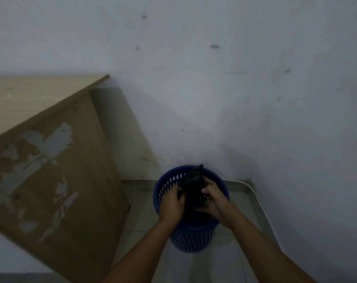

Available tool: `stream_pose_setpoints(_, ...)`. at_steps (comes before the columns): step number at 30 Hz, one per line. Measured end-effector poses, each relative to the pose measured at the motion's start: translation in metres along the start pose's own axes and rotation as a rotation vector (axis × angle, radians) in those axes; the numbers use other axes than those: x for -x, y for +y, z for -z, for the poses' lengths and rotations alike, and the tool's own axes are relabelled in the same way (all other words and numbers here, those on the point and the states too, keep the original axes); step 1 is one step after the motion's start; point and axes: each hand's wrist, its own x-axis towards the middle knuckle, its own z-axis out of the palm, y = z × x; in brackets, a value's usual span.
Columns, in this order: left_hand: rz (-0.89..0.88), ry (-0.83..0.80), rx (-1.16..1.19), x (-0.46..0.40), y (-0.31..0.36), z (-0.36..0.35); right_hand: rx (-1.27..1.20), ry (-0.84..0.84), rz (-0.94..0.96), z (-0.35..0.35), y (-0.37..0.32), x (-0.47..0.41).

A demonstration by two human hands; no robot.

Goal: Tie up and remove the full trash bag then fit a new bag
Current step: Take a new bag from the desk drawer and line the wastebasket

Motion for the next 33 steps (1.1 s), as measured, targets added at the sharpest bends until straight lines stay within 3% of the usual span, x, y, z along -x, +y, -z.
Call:
stream_pose_setpoints(2, 0.022, 0.036, 0.067, -0.004, 0.001, 0.003, 0.028, 0.026, 0.071, 0.003, 0.002, -0.006)
stream_pose_setpoints(7, 0.168, 0.049, 0.253, -0.018, -0.011, 0.011, 0.227, 0.278, 0.288, -0.001, 0.014, -0.016)
stream_pose_setpoints(11, 0.164, 0.026, 0.479, -0.022, -0.026, 0.007, 0.276, 0.197, 0.326, -0.006, 0.030, -0.021)
stream_pose_setpoints(17, 0.129, -0.006, 0.581, -0.026, -0.048, 0.001, 0.359, 0.105, 0.282, -0.001, 0.034, -0.031)
stream_pose_setpoints(22, 0.062, 0.032, 0.523, -0.027, -0.054, 0.005, 0.208, 0.174, 0.269, 0.003, 0.036, -0.030)
stream_pose_setpoints(28, -0.058, -0.050, 0.209, -0.030, -0.061, -0.001, 0.005, 0.210, 0.254, 0.007, 0.031, -0.033)
stream_pose_setpoints(33, -0.067, -0.136, 0.274, -0.030, -0.060, 0.000, -0.288, 0.272, 0.075, 0.004, 0.029, -0.032)
